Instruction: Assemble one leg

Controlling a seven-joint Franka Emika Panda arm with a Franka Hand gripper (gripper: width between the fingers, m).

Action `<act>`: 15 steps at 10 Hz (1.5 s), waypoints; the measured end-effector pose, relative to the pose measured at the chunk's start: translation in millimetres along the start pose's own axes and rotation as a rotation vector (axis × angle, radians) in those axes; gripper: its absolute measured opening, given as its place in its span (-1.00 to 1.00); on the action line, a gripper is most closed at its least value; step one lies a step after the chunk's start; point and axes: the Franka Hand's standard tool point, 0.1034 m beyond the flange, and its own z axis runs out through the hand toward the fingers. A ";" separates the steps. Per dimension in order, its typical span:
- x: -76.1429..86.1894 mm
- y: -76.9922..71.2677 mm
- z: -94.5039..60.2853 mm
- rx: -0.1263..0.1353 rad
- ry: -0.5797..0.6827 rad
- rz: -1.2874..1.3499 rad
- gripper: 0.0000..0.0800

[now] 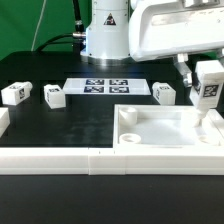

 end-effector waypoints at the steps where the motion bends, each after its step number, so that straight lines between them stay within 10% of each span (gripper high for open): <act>1: 6.5 4.9 -2.2 -0.022 0.090 -0.002 -0.28; 8: 29.4 6.8 13.6 -0.032 0.168 -0.019 -0.28; 15: 5.8 0.9 34.0 -0.039 0.181 -0.024 -0.28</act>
Offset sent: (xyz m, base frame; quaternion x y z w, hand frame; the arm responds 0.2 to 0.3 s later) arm 0.0251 -0.0004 0.0040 -0.0116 0.0312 -0.0604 0.9976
